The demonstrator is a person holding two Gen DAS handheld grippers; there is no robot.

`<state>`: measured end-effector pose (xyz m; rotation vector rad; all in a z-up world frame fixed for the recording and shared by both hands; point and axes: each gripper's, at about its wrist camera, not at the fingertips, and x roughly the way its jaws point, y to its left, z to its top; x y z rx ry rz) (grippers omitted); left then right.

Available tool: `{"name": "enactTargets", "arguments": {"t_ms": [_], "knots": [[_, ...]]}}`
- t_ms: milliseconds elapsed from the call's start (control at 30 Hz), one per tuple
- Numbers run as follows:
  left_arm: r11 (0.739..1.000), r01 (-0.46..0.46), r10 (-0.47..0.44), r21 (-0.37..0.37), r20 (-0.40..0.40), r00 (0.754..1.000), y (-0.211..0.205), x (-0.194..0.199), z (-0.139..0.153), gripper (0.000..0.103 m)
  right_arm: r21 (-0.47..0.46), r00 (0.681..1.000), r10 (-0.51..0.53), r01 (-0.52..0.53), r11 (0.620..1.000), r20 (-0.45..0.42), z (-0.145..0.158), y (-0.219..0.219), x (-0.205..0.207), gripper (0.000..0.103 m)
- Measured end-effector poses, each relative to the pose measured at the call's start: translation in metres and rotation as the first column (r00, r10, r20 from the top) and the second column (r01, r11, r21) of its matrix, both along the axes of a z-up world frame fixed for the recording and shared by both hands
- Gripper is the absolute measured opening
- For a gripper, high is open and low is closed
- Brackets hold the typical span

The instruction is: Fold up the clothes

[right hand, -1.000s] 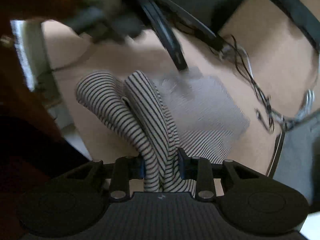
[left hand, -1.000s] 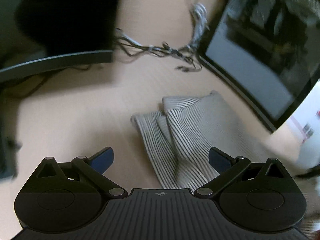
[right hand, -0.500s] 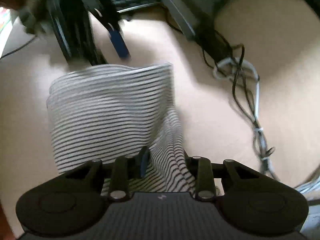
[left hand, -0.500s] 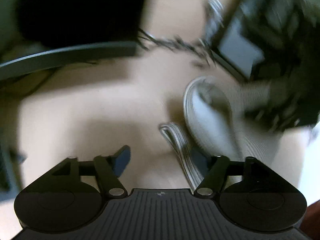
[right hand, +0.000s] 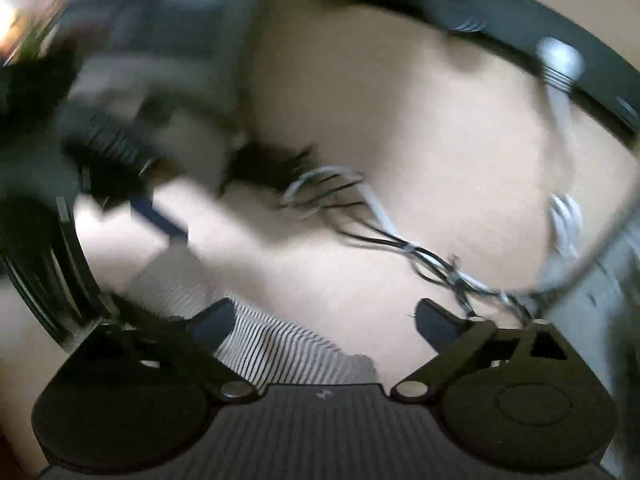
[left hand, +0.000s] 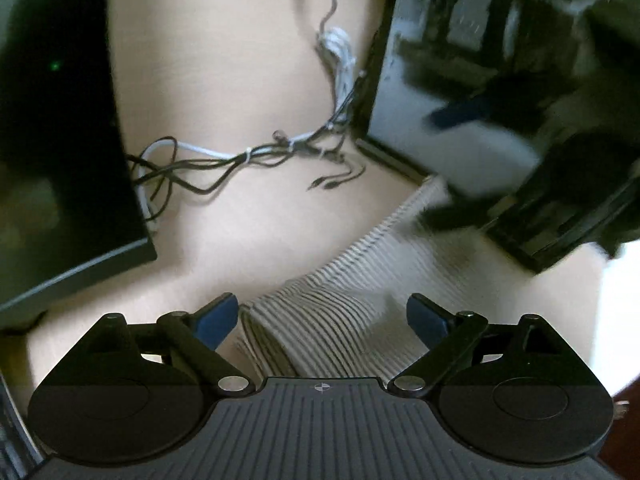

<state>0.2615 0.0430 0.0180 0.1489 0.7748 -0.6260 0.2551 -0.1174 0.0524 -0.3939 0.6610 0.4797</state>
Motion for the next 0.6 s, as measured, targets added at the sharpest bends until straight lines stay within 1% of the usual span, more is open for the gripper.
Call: {"name": "enactTargets", "arguments": {"t_ms": [67,133,167,233,333,367,433,500,600], "knots": [[1.000,-0.021,0.021,0.016,-0.025,0.999,0.002,0.011,-0.009,0.092,0.034,0.993,-0.116,0.116,0.993,-0.005,-0.004,-0.010,0.003,0.103],[0.999,-0.044,0.046,0.030,-0.053,0.998,0.008,0.018,-0.020,0.093,-0.003,0.971,-0.237,0.237,0.971,-0.018,-0.027,-0.014,0.012,0.103],[0.998,-0.056,0.059,0.038,-0.067,0.996,0.012,0.021,-0.026,0.093,0.002,0.962,-0.268,0.269,0.963,-0.040,-0.040,-0.017,0.016,0.103],[0.997,-0.073,0.076,0.029,-0.104,0.992,0.020,0.028,-0.034,0.093,0.008,0.940,-0.329,0.331,0.944,-0.084,-0.066,-0.022,0.024,0.103],[0.996,-0.082,0.085,0.027,-0.122,0.989,0.022,0.034,-0.039,0.097,0.014,0.899,-0.412,0.419,0.908,-0.151,-0.101,-0.031,0.035,0.103],[0.996,-0.085,0.087,0.027,-0.127,0.988,0.022,0.036,-0.040,0.097,0.025,0.892,-0.420,0.430,0.903,-0.164,-0.099,-0.031,0.038,0.103],[0.996,-0.081,0.084,0.026,-0.127,0.988,0.023,0.037,-0.041,0.098,0.029,0.895,-0.417,0.427,0.904,-0.157,-0.092,-0.030,0.032,0.103],[0.996,-0.081,0.084,0.025,-0.124,0.989,0.022,0.038,-0.041,0.098,0.050,0.882,-0.437,0.451,0.891,-0.176,-0.079,-0.035,0.022,0.103],[0.996,-0.082,0.084,0.018,-0.123,0.989,0.021,0.041,-0.042,0.098,0.139,0.846,-0.459,0.507,0.851,-0.272,-0.059,-0.048,-0.005,0.103]]}}
